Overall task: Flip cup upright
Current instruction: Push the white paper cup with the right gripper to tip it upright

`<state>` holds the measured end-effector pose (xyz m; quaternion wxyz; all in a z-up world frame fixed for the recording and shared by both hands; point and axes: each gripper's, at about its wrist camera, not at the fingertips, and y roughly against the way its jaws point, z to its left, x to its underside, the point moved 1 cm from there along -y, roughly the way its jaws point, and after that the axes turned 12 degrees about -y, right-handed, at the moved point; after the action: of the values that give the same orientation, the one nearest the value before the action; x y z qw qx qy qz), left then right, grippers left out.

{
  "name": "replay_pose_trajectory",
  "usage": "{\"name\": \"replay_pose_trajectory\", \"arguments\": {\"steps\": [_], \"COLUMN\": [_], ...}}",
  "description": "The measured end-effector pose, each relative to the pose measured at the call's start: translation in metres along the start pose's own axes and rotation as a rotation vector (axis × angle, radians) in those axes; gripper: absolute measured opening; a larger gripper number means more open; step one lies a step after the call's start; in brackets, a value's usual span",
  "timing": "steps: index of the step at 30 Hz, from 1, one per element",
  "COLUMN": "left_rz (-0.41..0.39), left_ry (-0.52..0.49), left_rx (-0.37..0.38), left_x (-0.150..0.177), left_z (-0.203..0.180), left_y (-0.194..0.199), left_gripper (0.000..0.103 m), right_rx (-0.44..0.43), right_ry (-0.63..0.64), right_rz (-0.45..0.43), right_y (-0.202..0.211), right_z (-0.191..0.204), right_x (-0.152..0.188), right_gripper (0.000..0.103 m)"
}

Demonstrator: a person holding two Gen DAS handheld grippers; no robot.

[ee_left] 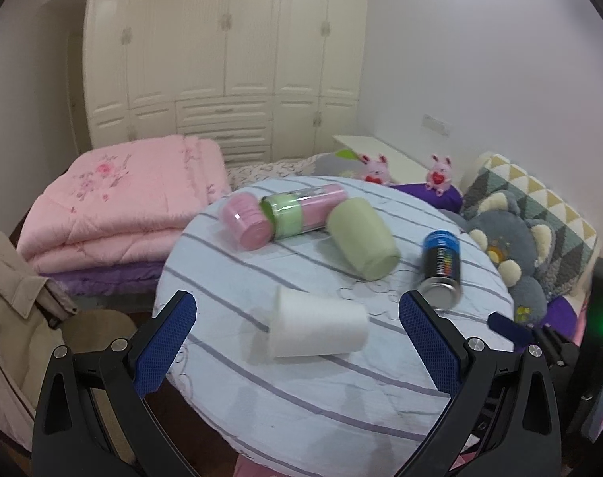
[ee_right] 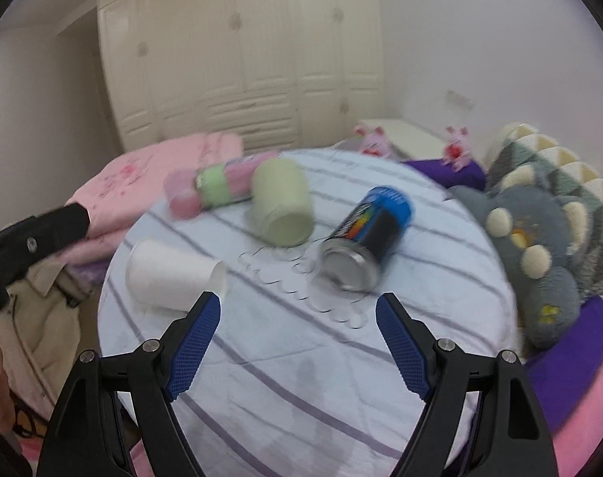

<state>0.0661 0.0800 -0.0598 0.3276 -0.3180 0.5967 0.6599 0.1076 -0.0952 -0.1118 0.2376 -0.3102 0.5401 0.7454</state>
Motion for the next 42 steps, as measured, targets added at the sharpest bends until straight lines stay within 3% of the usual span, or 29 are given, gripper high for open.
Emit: {"name": "replay_pose_trajectory", "arguments": {"steps": [8,15,27,34,37,42], "left_rz": [0.033,0.067,0.122,0.140,0.146,0.159], "left_ry": [0.043,0.047,0.079,0.074,0.077,0.086], "left_rx": [-0.012,-0.021,-0.039,-0.036,-0.034,-0.022], "left_x": [0.001,-0.001,0.001,0.001,0.001,0.000], "left_z": [0.020,0.028,0.050,0.053,0.053,0.052], "left_y": [-0.016,-0.035,-0.063,-0.071,-0.074,-0.077], "left_gripper": [0.103,0.103,0.103,0.103,0.103,0.103], "right_rx": [-0.143,-0.208,-0.254,-0.289,-0.311,-0.238], "right_ry": [0.241,0.444,0.579,0.560,0.464,0.266], "right_rz": [0.111,0.191,0.199,0.223,0.218,0.205], "right_y": [-0.039,-0.071,-0.106,-0.121,-0.121,-0.121], "right_z": [0.040,0.064,0.087,0.092,0.086,0.069], "right_x": [-0.001,-0.003,-0.015,-0.025,-0.032,-0.036], "right_gripper": [0.082,0.082,0.082,0.082,0.082,0.072]}}
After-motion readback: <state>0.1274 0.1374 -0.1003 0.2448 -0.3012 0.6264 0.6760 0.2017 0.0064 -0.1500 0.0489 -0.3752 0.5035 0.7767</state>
